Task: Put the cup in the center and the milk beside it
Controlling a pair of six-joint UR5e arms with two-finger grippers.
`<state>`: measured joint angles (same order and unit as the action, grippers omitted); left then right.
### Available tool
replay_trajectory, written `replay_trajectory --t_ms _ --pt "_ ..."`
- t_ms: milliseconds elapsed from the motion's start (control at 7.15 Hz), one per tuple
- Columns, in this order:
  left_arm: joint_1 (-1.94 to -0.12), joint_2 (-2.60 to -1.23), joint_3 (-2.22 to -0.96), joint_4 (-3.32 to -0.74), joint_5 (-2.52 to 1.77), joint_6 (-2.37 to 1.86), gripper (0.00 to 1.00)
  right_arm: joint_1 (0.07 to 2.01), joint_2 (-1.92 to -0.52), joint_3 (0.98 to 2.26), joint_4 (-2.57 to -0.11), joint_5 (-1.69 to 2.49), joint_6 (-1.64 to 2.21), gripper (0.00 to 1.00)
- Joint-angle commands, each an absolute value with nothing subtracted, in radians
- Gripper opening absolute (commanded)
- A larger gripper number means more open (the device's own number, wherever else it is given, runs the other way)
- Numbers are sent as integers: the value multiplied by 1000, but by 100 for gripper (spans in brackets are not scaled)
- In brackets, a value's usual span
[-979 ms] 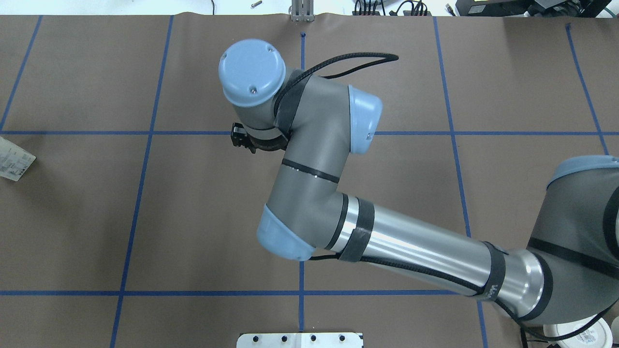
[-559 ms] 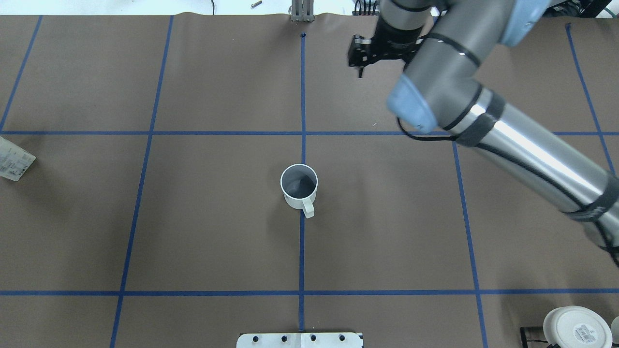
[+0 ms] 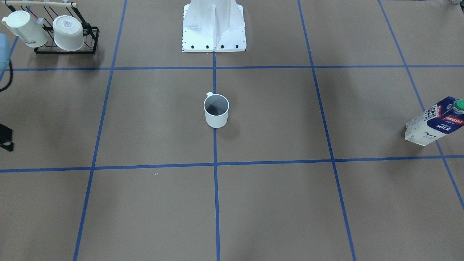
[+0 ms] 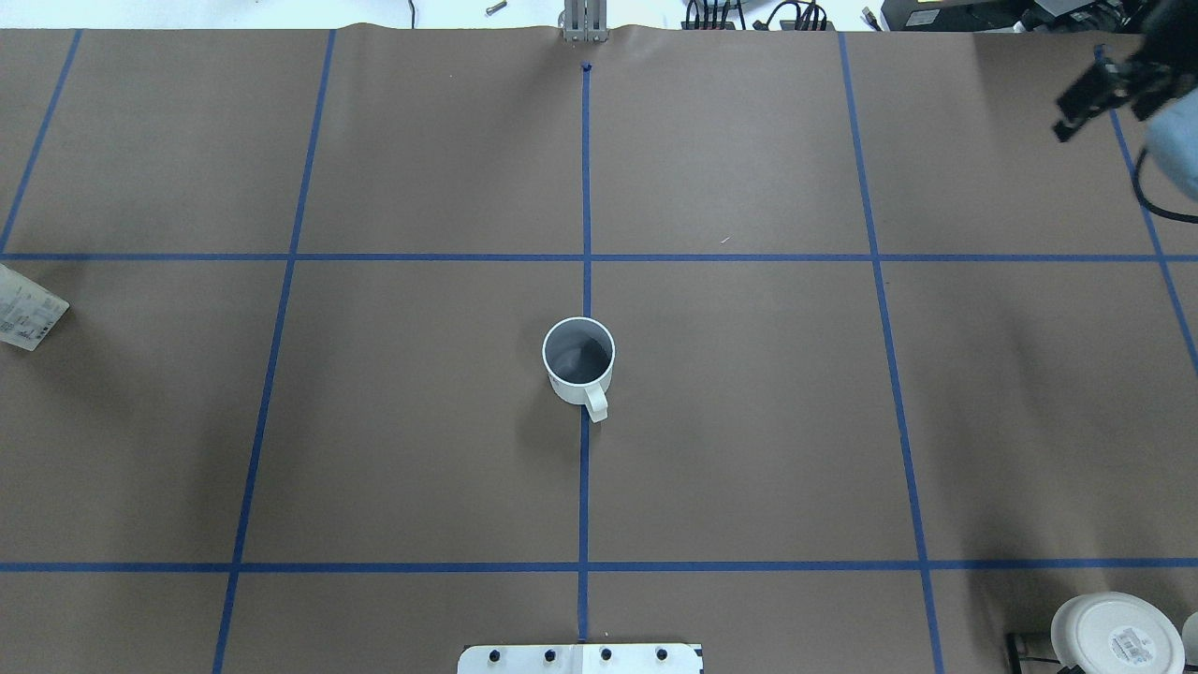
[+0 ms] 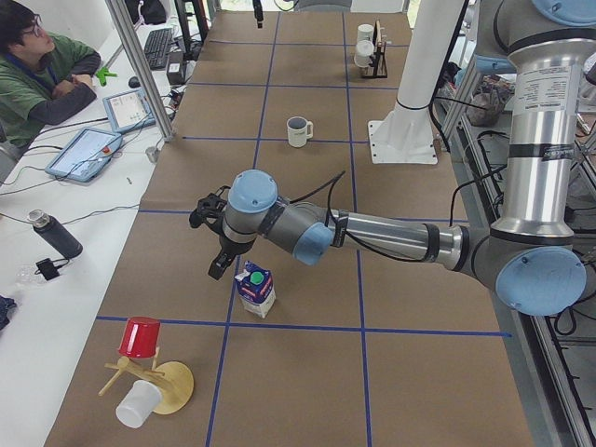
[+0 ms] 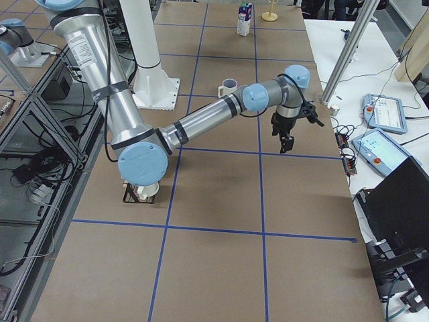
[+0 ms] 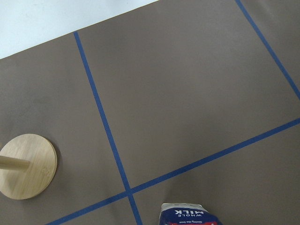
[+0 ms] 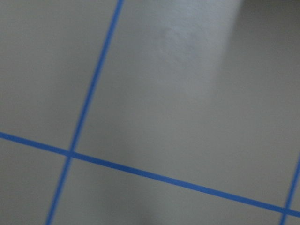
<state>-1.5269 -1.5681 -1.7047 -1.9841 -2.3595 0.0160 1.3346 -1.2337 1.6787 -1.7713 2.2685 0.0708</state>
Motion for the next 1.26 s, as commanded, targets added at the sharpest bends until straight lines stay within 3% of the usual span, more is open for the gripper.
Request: replay_trajectory --t_ms 0,280,559,839,1119 --pt "-1526 -1568 -1700 -1983 -2359 12 98 1503 -1522 1715 -1750 2267 -151 100" --pt "-1526 -1569 -1684 -1982 -2355 11 98 1567 -1781 1710 -1477 2221 -216 100" --pt "-1514 -1571 -1657 -1982 -2356 11 98 1592 -1754 1761 -1570 2211 -218 100" --pt "-1459 -1574 -1647 -1993 -2361 -73 98 1594 -1695 1874 -1826 2192 -222 100" --pt "-1395 -1545 -1644 -2048 -2358 -75 98 1592 -1704 1871 -1827 2192 -224 100"
